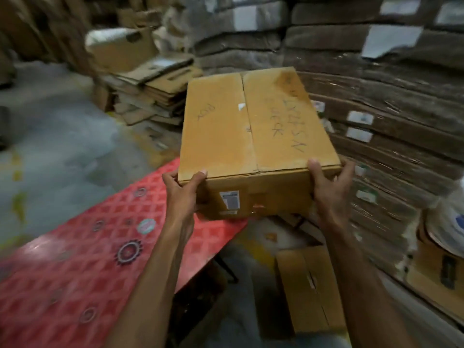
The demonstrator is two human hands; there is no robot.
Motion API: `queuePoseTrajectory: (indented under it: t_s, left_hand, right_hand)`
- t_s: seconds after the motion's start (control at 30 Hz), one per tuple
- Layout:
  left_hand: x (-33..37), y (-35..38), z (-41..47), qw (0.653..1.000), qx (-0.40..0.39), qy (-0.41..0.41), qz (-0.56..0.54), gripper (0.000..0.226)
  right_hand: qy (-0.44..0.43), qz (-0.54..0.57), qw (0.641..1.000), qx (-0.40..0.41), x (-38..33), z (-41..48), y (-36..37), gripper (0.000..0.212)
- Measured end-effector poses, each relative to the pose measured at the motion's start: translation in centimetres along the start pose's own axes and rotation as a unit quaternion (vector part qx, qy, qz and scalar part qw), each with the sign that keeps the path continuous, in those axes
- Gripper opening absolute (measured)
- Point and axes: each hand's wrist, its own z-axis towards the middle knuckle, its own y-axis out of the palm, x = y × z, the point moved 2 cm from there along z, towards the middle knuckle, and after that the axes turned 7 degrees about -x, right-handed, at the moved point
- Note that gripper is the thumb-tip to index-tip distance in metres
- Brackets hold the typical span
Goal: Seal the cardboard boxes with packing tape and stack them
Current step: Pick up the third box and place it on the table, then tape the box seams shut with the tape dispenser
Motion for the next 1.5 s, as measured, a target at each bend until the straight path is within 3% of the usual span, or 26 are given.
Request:
queuePoseTrajectory:
  t_s: [0.23, 0.47, 0.63, 0.77, 0.83, 0.9, 1.0, 1.07, 1.17, 1.27, 1.33, 1.5]
  left_hand:
    - [0.5, -19.7, -4.4, 0.983, 0.183, -0.004, -0.013, 0.049]
    - [-5.4, -28.9, -8.4, 0.955, 0.285, -0.061, -0.047, 0.072]
    - [-9.5, -27.7, -9.0, 0.961, 0.253, -0.107, -0.035, 0.045]
    - [-10.6, -27.3, -7.7, 0.961, 0.245, -0.119, 0.053, 0.056]
    - [-10.1, -27.4, -6.0, 0.956, 0.252, -0.113, 0.100, 0.071]
    - [-9.5, -28.0, -3.8, 0.955, 0.243, -0.105, 0.135, 0.069]
    - [-9.3, -30.1, -1.0, 0.957, 0.216, -0.102, 0.166, 0.079]
    - [-9.8, -30.8, 0.0, 0.957, 0.212, -0.110, 0.166, 0.093]
    - [-10.5, -30.8, 0.9, 0.955, 0.224, -0.108, 0.160, 0.076]
    - [-11.0, -30.6, 1.0, 0.957, 0.215, -0.110, 0.160, 0.079]
    - [-11.0, -29.9, 0.9, 0.959, 0.217, -0.101, 0.154, 0.079]
    - [-11.1, -26.6, 0.8, 0.959, 0.220, -0.074, 0.161, 0.083]
  right_hand:
    - [0.017, 0.014, 0.988, -0.153, 2.4, -8.5, 17.4, 0.041]
    - [0.045, -0.036, 0.967, -0.247, 7.5, -13.0, 25.8, 0.043]
    - [0.096, -0.069, 0.953, -0.277, 13.2, -11.8, 25.7, 0.054]
    - [0.084, -0.098, 0.945, -0.302, 15.8, -9.5, 24.4, 0.040]
    - [0.085, -0.093, 0.950, -0.285, 16.6, -7.4, 24.2, 0.038]
    - [0.099, -0.130, 0.950, -0.266, 17.2, -4.5, 24.1, 0.033]
    - [0.122, -0.274, 0.910, -0.286, 19.9, 0.8, 23.7, 0.019]
    - [0.131, -0.356, 0.880, -0.288, 22.4, 4.4, 23.4, 0.026]
    - [0.131, -0.429, 0.850, -0.277, 25.2, 7.9, 23.3, 0.039]
    - [0.120, -0.506, 0.802, -0.295, 27.5, 9.4, 23.5, 0.056]
    - [0.137, -0.521, 0.786, -0.302, 29.6, 10.2, 23.3, 0.060]
    - [0.191, -0.496, 0.786, -0.315, 31.0, 10.8, 23.1, 0.035]
